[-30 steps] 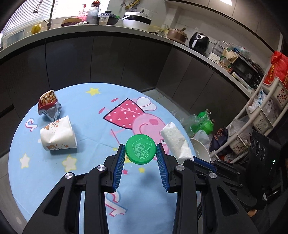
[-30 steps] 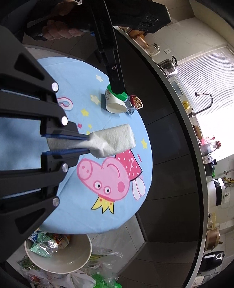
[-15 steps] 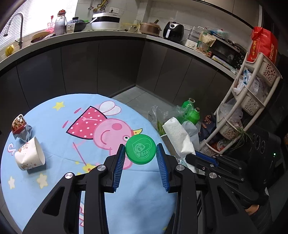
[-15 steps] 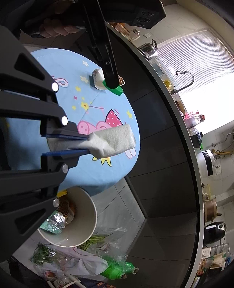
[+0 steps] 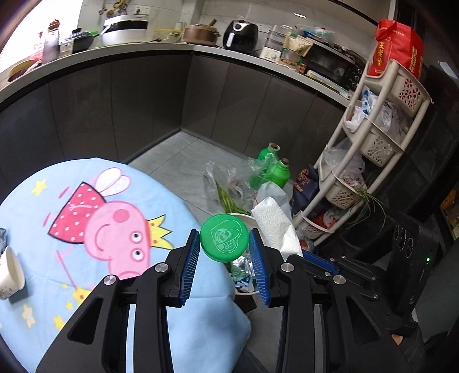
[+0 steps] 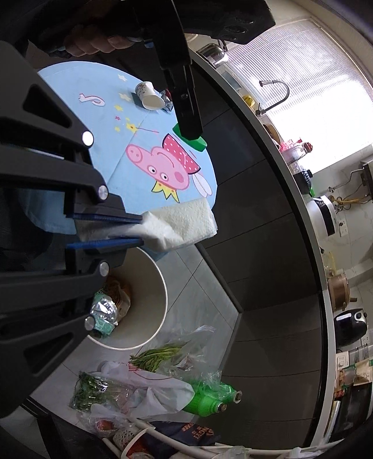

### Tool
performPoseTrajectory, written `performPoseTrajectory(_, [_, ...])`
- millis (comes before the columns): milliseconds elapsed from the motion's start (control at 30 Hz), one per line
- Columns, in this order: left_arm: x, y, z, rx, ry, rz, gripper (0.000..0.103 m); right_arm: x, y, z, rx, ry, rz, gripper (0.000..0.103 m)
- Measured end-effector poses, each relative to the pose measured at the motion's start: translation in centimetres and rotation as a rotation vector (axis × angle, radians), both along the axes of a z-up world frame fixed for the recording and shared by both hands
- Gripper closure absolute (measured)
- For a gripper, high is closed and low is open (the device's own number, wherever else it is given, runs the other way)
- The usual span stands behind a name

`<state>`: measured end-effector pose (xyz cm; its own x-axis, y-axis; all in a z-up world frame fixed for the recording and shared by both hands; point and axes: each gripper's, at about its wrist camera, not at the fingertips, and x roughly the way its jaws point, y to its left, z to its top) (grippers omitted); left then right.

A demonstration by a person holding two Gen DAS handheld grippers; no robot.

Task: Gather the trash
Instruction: 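Carry the tissue and cap to the bin and open both grippers, then move both tools back over the table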

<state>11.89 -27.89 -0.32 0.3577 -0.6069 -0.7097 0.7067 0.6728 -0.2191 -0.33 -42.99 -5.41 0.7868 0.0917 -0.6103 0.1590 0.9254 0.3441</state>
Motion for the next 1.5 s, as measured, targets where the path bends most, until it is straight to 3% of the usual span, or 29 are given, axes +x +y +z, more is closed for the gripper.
performPoseTrajectory(300, [1.3, -5.2, -3.1, 0.055, 0.064, -0.061, 0.069, -0.6, -3.5, -3.8, 0.049, 0.072, -0.081, 0.090])
performPoseTrajectory(633, [3.5, -9.2, -7.5, 0.109, 0.154, -0.098, 0.069, 2.2, -6.1, -8.6, 0.074, 0.172, -0.115, 0.090])
performPoseTrajectory(700, [3.6, -9.6, -7.9, 0.118, 0.139, -0.097, 0.068, 2.8, -6.2, -9.2, 0.059, 0.188, -0.108, 0.082])
performPoseTrajectory(733, [3.7, -9.7, -8.0, 0.126, 0.130, -0.094, 0.054, 3.1, -6.2, -9.5, 0.043, 0.195, -0.104, 0.064])
performPoseTrajectory(767, [3.7, -9.7, -8.0, 0.130, 0.122, -0.087, 0.032, 3.2, -6.1, -9.6, 0.024, 0.196, -0.104, 0.049])
performPoseTrajectory(833, [3.9, -9.2, -7.6, 0.125, 0.068, -0.036, 0.018, 3.0, -5.7, -9.6, -0.024, 0.177, -0.098, 0.039])
performPoseTrajectory(867, [3.9, -8.9, -7.3, 0.114, 0.052, -0.024, 0.015, 2.9, -5.6, -9.5, -0.033, 0.166, -0.094, 0.025])
performPoseTrajectory(933, [4.2, -8.5, -6.9, 0.111, 0.049, -0.004, 0.009, 2.4, -5.5, -9.5, -0.048, 0.150, -0.091, 0.012])
performPoseTrajectory(1000, [4.6, -7.8, -6.7, 0.099, 0.051, 0.026, 0.009, 2.0, -5.3, -9.4, -0.047, 0.142, -0.074, 0.004])
performPoseTrajectory(1233, [5.3, -6.7, -6.1, 0.078, 0.082, 0.078, 0.009, 2.2, -4.6, -8.3, -0.051, 0.148, -0.047, 0.004])
performPoseTrajectory(1500, [4.6, -4.5, -3.5, 0.050, 0.060, 0.099, 0.009, 2.4, -2.5, -4.4, -0.074, 0.083, -0.020, 0.003])
